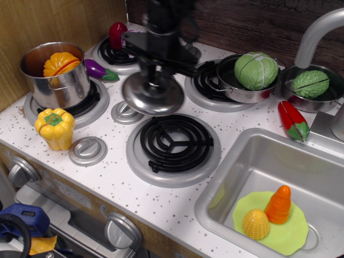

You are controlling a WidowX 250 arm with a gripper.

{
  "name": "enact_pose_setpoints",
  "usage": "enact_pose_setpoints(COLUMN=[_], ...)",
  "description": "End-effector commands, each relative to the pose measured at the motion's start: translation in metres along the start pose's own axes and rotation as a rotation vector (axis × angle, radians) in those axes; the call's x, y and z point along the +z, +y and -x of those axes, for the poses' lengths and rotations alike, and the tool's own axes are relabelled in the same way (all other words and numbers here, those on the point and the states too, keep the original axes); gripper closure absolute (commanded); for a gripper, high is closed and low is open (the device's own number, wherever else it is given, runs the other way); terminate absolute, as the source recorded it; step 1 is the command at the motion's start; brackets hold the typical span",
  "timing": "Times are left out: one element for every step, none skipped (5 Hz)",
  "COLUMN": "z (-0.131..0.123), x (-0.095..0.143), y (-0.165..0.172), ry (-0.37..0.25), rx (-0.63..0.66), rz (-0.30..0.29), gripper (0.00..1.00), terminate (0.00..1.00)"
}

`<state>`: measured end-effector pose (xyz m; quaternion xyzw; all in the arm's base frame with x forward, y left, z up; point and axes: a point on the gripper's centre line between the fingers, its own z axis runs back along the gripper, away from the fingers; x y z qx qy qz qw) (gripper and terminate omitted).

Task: Put lid on stove

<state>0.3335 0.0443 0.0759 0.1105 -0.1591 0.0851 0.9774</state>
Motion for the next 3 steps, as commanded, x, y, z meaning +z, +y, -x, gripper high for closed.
enact_pose_setpoints(z=[0.015, 0.029, 0.042], x=[0.008, 0.009, 0.010], y=[-0.017, -0.025, -0.036], ry=[-0.041, -0.042, -0.044], rx=[0.092, 0.134, 0.170], rz=[0.022, 0.013, 0.033], gripper=[1.00, 1.00, 1.00], terminate=[0.00, 0.00, 1.00])
